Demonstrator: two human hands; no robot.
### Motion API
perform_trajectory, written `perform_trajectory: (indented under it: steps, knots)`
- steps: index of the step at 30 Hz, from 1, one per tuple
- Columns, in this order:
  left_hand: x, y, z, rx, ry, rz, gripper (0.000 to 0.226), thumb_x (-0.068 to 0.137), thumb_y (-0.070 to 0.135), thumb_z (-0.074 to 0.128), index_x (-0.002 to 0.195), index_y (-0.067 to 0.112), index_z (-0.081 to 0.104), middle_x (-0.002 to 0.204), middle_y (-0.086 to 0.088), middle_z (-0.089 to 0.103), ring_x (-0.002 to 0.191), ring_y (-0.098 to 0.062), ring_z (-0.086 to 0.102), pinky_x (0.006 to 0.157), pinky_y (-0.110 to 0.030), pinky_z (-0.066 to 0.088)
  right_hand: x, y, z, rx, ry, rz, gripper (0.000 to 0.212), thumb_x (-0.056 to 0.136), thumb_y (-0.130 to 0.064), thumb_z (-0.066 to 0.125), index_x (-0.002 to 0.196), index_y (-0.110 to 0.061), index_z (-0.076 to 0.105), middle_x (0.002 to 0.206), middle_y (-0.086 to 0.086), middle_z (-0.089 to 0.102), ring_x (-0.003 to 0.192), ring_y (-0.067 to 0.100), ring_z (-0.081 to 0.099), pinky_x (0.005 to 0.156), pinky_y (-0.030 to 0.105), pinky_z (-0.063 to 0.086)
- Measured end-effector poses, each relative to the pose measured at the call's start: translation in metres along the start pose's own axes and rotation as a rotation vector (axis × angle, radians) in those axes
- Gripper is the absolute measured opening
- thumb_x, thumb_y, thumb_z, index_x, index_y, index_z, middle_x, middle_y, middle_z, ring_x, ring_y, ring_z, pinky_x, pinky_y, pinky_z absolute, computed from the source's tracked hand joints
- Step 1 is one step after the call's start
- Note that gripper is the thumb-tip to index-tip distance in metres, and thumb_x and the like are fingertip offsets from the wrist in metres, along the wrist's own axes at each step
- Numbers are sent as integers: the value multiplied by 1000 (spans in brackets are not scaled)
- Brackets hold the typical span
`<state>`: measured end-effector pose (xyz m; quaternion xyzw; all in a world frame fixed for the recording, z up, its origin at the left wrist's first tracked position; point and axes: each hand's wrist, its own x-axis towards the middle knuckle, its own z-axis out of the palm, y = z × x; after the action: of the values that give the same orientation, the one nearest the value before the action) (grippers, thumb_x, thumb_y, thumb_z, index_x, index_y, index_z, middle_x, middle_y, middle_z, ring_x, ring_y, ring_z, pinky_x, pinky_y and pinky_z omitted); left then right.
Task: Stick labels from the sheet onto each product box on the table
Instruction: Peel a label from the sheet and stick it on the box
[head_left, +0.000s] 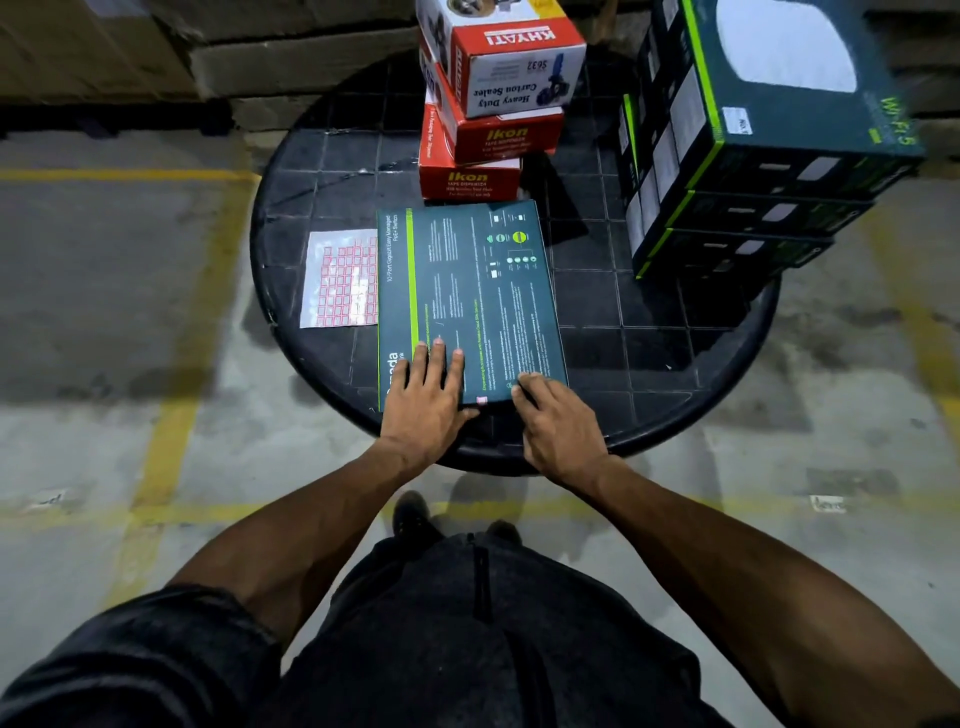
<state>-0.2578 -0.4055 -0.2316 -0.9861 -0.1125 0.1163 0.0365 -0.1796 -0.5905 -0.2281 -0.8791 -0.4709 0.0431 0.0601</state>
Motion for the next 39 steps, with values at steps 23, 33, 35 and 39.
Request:
perform_trajectory:
  steps: [23, 33, 35, 39]
  knots:
    - [0, -19, -12, -315, 29, -76, 72, 95, 59, 39, 151, 16, 26, 161, -12, 14, 148, -29, 12, 119, -42, 15, 8, 2, -18, 236, 39, 173, 29, 88, -15, 57, 114, -6, 67, 125, 9, 56, 115, 29, 51, 90, 37, 47]
    - [40, -53, -18, -1114, 65, -591, 64, 84, 31, 73, 137, 13, 40, 132, -10, 55, 121, -31, 53, 102, -41, 43, 73, 21, -36, 673, -142, 694, 79, 92, -37, 61, 154, -19, 16, 152, 17, 27, 135, 36, 35, 109, 47, 36]
    - [47, -55, -16, -1137, 40, -601, 72, 82, 31, 76, 140, 14, 36, 133, -10, 55, 121, -32, 54, 102, -42, 44, 82, 24, -33, 702, -197, 697, 86, 92, -39, 63, 156, -22, 8, 154, 19, 23, 137, 37, 35, 111, 50, 34]
    - [42, -55, -5, -1024, 35, -579, 84, 81, 40, 75, 146, 14, 28, 144, -12, 46, 130, -35, 45, 107, -48, 39, 77, 20, -26, 582, -245, 683, 88, 92, -41, 63, 156, -22, 6, 153, 19, 24, 137, 37, 35, 110, 49, 36]
